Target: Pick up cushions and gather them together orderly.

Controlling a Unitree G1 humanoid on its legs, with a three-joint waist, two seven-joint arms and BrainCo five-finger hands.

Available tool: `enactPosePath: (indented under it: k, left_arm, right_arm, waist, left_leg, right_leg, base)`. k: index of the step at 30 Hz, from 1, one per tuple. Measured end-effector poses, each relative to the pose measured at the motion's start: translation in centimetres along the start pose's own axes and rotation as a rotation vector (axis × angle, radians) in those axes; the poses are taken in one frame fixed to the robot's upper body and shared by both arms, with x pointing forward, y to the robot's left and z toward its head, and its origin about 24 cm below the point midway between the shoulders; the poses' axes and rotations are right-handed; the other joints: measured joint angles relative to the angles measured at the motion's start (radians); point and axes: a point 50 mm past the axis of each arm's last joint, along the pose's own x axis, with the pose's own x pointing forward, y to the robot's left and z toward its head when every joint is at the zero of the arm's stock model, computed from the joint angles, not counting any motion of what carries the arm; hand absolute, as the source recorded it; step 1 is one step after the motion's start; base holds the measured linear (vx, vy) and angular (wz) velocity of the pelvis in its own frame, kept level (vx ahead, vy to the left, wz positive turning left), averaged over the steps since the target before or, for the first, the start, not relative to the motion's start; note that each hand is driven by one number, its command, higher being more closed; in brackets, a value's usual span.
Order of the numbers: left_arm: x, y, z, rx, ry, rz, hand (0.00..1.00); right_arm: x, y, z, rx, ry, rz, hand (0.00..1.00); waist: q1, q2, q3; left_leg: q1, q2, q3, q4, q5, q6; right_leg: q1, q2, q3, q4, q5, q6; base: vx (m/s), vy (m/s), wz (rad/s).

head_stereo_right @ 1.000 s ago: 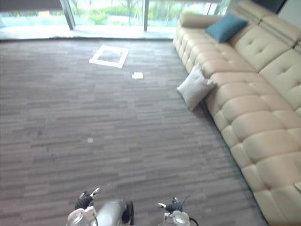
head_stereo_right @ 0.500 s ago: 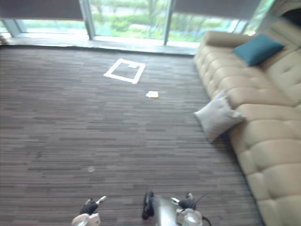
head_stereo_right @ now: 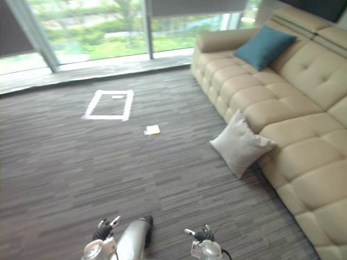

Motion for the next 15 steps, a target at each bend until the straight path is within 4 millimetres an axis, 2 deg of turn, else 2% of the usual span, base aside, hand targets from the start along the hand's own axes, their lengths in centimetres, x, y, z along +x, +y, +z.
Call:
enactPosePath:
  k: [1,2,3,4,5,6,8,9,11,12,14,15]
  left_arm:
    - [0.1,0.2,0.0,0.004,0.006,0.009,0.00]
    - [0.1,0.5,-0.2,0.016,0.025,0.024,0.00]
    - [0.2,0.5,-0.3,0.020,0.034,0.029,0.00]
    - [0.1,0.6,-0.9,0.034,0.065,0.034,0.00]
    - [0.1,0.6,-1.1,0.037,0.075,0.033,0.00]
    - [0.2,0.4,-0.9,0.037,0.070,0.029,0.00]
    - [0.1,0.4,-1.3,0.041,0.088,0.029,0.00]
    - [0.1,0.4,-1.4,0.043,0.090,0.027,0.00]
    - [0.0,-0.2,-1.6,0.071,0.097,-0.001,0.00]
    - [0.0,-0.2,-1.6,0.076,0.097,-0.003,0.00]
    - [-0.1,-0.2,-1.7,0.111,0.098,-0.010,0.00]
    - [-0.1,-0.2,-1.7,0.115,0.098,-0.010,0.00]
  right_arm:
    - [0.0,-0.1,0.0,0.000,-0.002,-0.003,0.00]
    - [0.0,-0.5,0.2,0.007,-0.010,-0.014,0.00]
    - [0.1,-0.7,0.3,0.011,-0.015,-0.019,0.00]
    - [0.0,-0.8,0.7,0.015,-0.039,-0.022,0.00]
    - [-0.1,-0.8,0.8,0.016,-0.057,-0.022,0.00]
    - [-0.1,-0.8,0.9,0.016,-0.061,-0.022,0.00]
    - [0.0,-1.1,1.5,0.029,-0.085,-0.031,0.00]
    - [0.0,-1.1,1.5,0.033,-0.087,-0.034,0.00]
    - [0.1,-1.4,2.1,0.052,-0.099,-0.045,0.00]
    - [0.1,-1.4,2.2,0.051,-0.101,-0.044,0.00]
    - [0.1,-1.3,2.2,0.053,-0.102,-0.042,0.00]
    - [0.1,-1.3,2.1,0.054,-0.101,-0.042,0.00]
  waist:
    - [-0.001,-0.002,0.006]
    - [-0.005,-0.002,0.011]
    - [-0.009,0.000,0.012]
    - [-0.021,0.010,0.014]
    - [-0.028,0.012,0.014]
    - [-0.028,0.013,0.014]
    - [-0.028,0.021,0.019]
    - [-0.028,0.024,0.021]
    - [-0.040,0.041,0.030]
    - [-0.041,0.042,0.031]
    - [-0.047,0.038,0.030]
    - [-0.049,0.037,0.029]
  left_leg:
    - [0.049,0.010,0.048,-0.002,-0.027,0.023]
    - [0.130,0.008,0.088,-0.024,-0.066,0.035]
    - [0.163,0.006,0.098,-0.037,-0.074,0.038]
    - [0.263,0.004,0.114,-0.087,-0.092,0.042]
    - [0.338,0.005,0.134,-0.149,-0.095,0.044]
    - [0.357,0.005,0.140,-0.168,-0.097,0.043]
    - [0.472,0.007,0.192,-0.273,-0.096,0.037]
    - [0.491,0.007,0.199,-0.285,-0.096,0.037]
    - [0.581,0.005,0.235,-0.349,-0.109,0.015]
    - [0.590,0.003,0.238,-0.356,-0.111,0.011]
    - [0.639,-0.014,0.226,-0.365,-0.137,-0.030]
    - [0.645,-0.018,0.216,-0.364,-0.139,-0.035]
  right_leg:
    - [-0.085,-0.001,0.002,0.194,0.055,0.088]
    - [-0.186,-0.013,-0.043,0.433,0.118,0.146]
    - [-0.209,-0.019,-0.070,0.485,0.126,0.143]
    - [-0.257,-0.038,-0.180,0.584,0.131,0.113]
    - [-0.308,-0.059,-0.287,0.605,0.122,0.081]
    - [-0.326,-0.062,-0.312,0.601,0.117,0.073]
    - [-0.404,-0.088,-0.497,0.425,0.109,0.061]
    - [-0.410,-0.090,-0.522,0.389,0.111,0.058]
    - [-0.428,-0.082,-0.647,0.162,0.154,0.010]
    - [-0.428,-0.075,-0.656,0.135,0.167,-0.002]
    - [-0.434,-0.043,-0.648,0.046,0.259,-0.082]
    - [-0.429,-0.040,-0.647,0.037,0.272,-0.091]
  base:
    - [0.61,0.442,-1.30]
    - [0.50,0.374,-1.08]
    - [0.51,0.371,-0.77]
    - [0.40,0.236,-0.30]
    - [0.45,0.265,-0.24]
    - [0.34,0.166,-0.17]
    - [0.37,0.141,-0.31]
    - [0.42,0.126,-0.39]
    - [0.49,0.097,-0.31]
    - [0.46,0.056,-0.23]
    - [0.49,-0.017,-0.06]
    - [0.54,-0.091,0.14]
